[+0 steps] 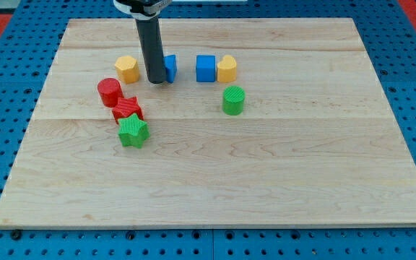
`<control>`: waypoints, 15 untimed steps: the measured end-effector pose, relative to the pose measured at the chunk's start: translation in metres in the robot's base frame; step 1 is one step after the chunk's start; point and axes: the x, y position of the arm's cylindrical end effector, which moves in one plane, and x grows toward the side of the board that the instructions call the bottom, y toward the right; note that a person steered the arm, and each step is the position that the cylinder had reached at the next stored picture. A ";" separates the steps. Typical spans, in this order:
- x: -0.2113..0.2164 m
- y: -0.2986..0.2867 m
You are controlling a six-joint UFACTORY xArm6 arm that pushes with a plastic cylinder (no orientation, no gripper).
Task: Push the red circle into the green circle
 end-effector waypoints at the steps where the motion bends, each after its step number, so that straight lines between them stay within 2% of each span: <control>1: 0.011 -0.001; 3: 0.018 -0.035; 6: 0.060 -0.059; 8: 0.060 -0.060; 10: 0.066 0.026; 11: 0.093 0.077; 12: 0.139 0.107; 13: 0.170 0.102; 15: 0.177 0.009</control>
